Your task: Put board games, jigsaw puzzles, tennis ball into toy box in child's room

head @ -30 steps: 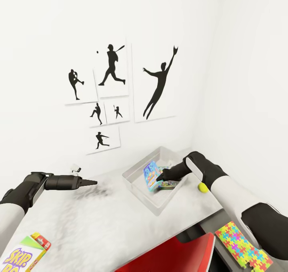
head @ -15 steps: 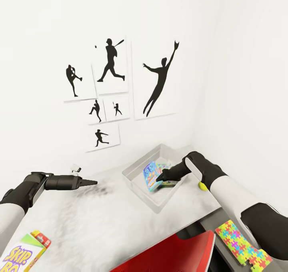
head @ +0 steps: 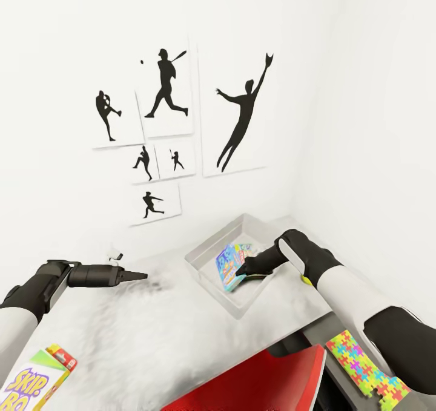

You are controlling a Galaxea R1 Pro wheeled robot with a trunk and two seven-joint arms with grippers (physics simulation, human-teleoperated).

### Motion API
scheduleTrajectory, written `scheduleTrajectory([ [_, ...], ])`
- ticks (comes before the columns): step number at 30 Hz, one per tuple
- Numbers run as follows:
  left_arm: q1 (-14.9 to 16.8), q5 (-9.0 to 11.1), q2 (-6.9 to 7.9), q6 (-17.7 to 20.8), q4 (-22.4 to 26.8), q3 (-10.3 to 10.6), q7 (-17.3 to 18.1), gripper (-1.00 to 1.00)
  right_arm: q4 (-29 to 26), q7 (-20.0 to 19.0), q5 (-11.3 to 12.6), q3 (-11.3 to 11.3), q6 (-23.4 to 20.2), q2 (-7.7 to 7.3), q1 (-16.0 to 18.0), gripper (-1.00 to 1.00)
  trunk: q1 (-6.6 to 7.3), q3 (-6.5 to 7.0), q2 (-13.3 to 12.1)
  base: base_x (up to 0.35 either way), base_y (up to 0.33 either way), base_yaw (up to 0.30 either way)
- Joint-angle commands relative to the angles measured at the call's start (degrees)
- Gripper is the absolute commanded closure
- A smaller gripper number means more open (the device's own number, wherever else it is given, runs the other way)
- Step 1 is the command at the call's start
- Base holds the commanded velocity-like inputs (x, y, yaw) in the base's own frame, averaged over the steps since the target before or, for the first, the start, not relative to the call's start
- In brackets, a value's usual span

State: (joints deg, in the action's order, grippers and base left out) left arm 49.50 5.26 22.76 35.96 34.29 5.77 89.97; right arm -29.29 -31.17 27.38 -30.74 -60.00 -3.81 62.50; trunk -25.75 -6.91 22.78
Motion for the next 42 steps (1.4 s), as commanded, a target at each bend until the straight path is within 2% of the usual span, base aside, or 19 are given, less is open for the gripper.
scheduleTrajectory([
  [1, 0.1, 0.5, 0.10, 0.6, 0.0, 0.5, 0.0, -1.00, -0.1, -0.8, -0.4, -0.3, 0.0, -0.03, 0.1, 1.00, -0.04, -0.23, 0.1, 0.000, 0.000, 0.000],
  [9, 0.1, 0.5, 0.17, 0.6, 0.0, 0.4, 0.0, -1.00, -1.0, -2.8, -1.0, -0.4, 0.0, 0.06, 0.9, 1.00, -0.04, -0.98, 0.1, 0.000, 0.000, 0.000],
  [32, 0.1, 0.5, 0.26, 0.5, -0.1, 0.3, 0.0, -1.00, -2.4, -3.0, -1.3, -0.5, 0.0, 0.21, 1.5, 1.00, -0.04, -3.16, 0.1, 0.000, 0.000, 0.000],
  [42, 0.1, 0.5, 0.26, 0.5, -0.1, 0.3, 0.0, -1.00, -2.5, -3.0, -1.3, -1.6, 0.0, 0.26, 1.5, 1.00, -0.04, -4.10, 0.1, 0.000, 0.000, 0.000],
])
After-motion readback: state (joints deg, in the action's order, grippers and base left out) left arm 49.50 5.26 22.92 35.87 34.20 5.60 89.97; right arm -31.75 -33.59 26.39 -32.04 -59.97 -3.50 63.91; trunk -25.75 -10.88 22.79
